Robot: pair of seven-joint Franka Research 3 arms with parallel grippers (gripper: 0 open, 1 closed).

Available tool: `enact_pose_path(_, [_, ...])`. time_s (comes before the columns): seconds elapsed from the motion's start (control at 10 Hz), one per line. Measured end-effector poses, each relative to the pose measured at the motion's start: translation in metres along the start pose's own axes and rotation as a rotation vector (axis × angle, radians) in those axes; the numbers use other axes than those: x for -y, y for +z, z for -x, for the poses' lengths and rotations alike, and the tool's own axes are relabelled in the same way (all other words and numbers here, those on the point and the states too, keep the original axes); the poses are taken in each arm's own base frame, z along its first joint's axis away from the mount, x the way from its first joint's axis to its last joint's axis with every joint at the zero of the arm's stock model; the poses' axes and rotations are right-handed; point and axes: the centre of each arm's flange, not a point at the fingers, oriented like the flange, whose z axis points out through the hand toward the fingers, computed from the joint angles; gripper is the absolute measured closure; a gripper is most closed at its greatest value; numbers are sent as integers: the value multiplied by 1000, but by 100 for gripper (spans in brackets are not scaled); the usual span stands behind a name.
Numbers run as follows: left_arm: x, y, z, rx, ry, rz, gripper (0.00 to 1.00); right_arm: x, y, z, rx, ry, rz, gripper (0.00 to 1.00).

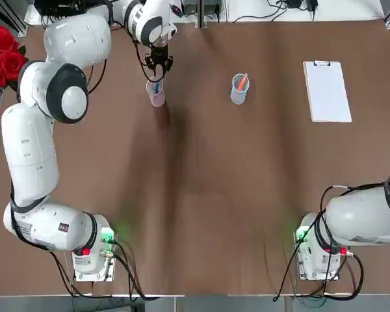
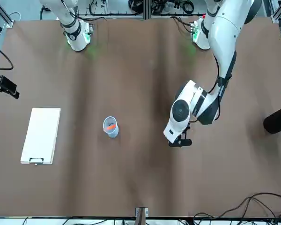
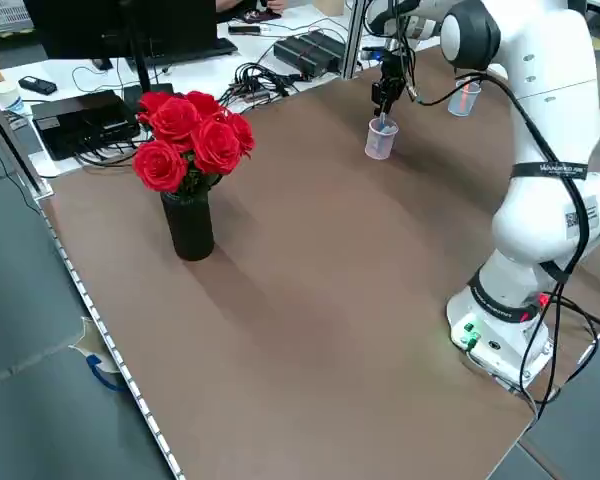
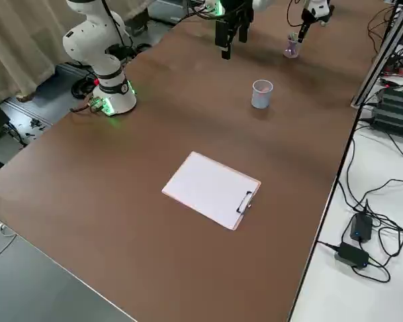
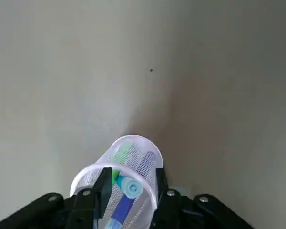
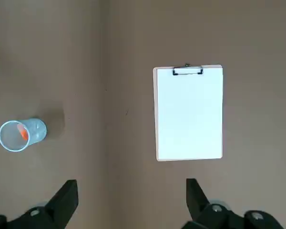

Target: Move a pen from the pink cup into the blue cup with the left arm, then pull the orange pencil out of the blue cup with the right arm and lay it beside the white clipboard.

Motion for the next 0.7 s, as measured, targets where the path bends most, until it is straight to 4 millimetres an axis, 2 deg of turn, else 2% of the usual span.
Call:
enact_pose_path(0.4, [1, -1, -1, -3, -2, 1, 62, 0, 0, 0, 0, 0, 0, 0])
enact_pose_path(0.7, [1, -1, -1, 0, -2, -1, 63, 0, 0, 0, 0, 0, 0, 0])
